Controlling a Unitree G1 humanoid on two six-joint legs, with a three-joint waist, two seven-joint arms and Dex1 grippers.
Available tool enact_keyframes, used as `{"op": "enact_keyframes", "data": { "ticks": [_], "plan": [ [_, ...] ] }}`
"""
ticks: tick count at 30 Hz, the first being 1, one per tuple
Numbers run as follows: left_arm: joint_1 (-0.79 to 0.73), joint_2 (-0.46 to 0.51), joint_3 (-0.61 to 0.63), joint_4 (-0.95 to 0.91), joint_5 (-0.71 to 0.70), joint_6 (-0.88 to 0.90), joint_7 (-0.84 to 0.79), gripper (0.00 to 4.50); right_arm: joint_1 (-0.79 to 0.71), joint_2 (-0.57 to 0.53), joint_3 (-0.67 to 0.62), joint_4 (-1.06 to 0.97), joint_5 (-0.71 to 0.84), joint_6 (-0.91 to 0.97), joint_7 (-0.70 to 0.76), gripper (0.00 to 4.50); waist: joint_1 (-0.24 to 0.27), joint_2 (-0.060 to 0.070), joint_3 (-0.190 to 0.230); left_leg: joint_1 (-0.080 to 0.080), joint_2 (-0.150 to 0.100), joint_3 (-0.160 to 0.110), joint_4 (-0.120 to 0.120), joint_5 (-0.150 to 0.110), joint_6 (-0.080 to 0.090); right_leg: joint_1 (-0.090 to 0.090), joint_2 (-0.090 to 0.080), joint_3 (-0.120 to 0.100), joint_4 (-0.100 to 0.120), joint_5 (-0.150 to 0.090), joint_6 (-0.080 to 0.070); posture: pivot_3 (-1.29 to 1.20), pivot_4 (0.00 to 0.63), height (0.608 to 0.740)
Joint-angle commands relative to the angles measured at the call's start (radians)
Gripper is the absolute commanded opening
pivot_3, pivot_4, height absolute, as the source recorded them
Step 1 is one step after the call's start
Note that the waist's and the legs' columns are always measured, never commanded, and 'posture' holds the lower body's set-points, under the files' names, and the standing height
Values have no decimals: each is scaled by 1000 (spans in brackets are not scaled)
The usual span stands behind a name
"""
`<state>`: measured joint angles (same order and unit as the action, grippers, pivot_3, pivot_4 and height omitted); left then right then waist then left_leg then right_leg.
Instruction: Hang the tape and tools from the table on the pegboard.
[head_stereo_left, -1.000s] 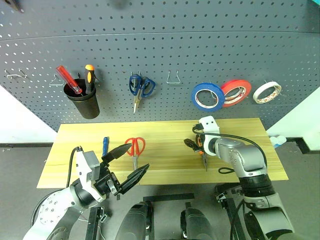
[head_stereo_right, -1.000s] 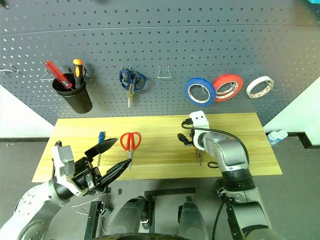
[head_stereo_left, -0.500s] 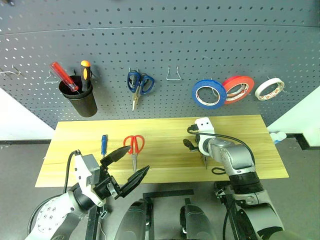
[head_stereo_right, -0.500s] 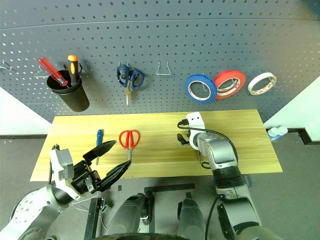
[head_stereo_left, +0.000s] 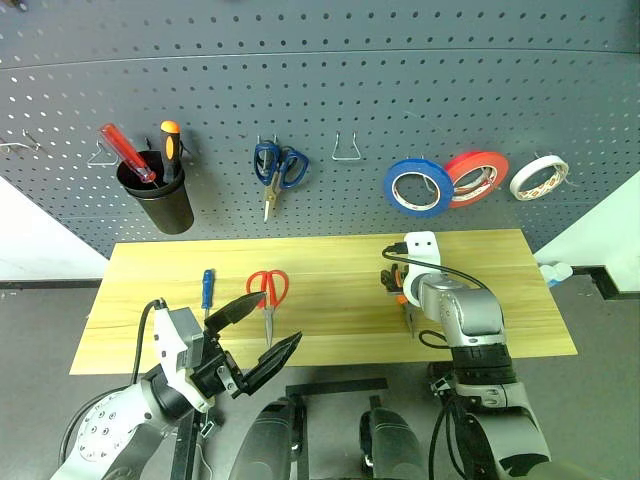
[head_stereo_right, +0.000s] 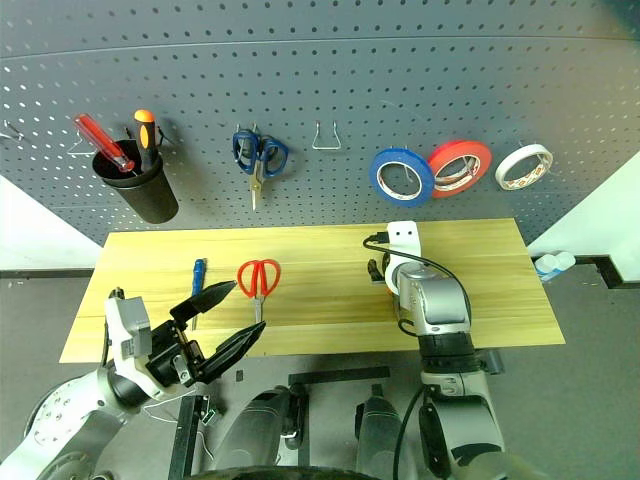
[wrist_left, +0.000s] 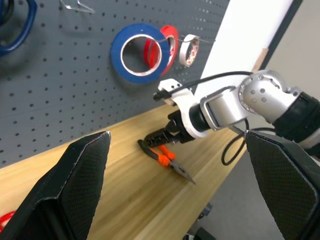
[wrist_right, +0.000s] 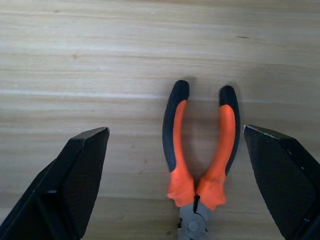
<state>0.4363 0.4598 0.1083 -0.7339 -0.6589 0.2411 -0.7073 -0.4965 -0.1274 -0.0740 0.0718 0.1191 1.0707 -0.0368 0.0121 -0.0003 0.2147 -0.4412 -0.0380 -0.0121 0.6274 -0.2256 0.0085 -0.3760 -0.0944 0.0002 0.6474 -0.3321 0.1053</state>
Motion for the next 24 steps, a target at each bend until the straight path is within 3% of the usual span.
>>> {"op": "enact_keyframes", "data": {
  "ticks": [1,24],
  "plan": [
    [9,5,15,-3,-5,-36,-24,4500,-19,14,-5,-2,-9,5,-10,4472,0,0,0,0,0,0,0,0,0,0,0,0,0,0,0,131,240,740],
    [31,29,43,-15,-29,-24,-46,4500,-45,6,-34,129,-32,-61,-27,4472,0,2,22,-1,0,0,-1,0,0,-2,-1,0,-1,-1,-2,134,268,740]
  ]
}}
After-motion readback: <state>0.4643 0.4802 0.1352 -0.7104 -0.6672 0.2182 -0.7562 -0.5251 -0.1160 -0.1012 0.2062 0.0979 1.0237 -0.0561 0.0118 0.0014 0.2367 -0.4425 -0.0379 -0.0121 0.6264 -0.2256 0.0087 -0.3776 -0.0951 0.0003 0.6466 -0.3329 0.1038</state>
